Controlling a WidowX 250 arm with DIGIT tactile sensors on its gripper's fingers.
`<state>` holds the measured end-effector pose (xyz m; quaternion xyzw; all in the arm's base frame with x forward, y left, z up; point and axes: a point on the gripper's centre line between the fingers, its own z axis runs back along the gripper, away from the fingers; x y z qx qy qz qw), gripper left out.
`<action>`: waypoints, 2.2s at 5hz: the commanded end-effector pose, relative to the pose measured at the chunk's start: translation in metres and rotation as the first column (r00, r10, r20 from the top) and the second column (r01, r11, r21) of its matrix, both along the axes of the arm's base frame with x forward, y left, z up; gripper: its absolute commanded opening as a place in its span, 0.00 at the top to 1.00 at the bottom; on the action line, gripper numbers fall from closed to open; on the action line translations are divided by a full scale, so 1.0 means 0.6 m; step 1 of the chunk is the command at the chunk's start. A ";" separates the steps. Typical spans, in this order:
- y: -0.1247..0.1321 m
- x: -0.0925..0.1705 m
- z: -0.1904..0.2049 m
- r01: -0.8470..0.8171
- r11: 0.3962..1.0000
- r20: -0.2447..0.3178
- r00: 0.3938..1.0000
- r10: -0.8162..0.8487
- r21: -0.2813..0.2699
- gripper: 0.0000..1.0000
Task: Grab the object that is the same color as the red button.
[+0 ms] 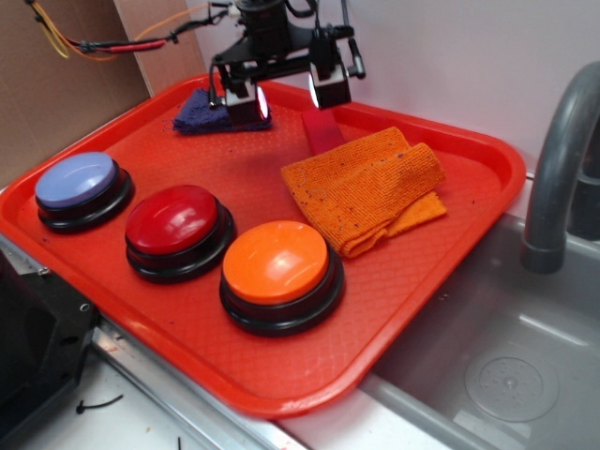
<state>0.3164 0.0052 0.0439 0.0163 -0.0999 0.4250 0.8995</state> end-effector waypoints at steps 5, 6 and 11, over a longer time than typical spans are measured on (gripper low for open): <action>-0.010 0.032 -0.026 0.074 0.997 0.034 0.997 -0.074 -0.007 1.00; -0.008 0.027 -0.006 0.157 0.987 0.031 0.987 -0.157 -0.018 1.00; -0.066 -0.081 0.267 0.785 0.617 0.010 0.618 -0.786 -0.054 1.00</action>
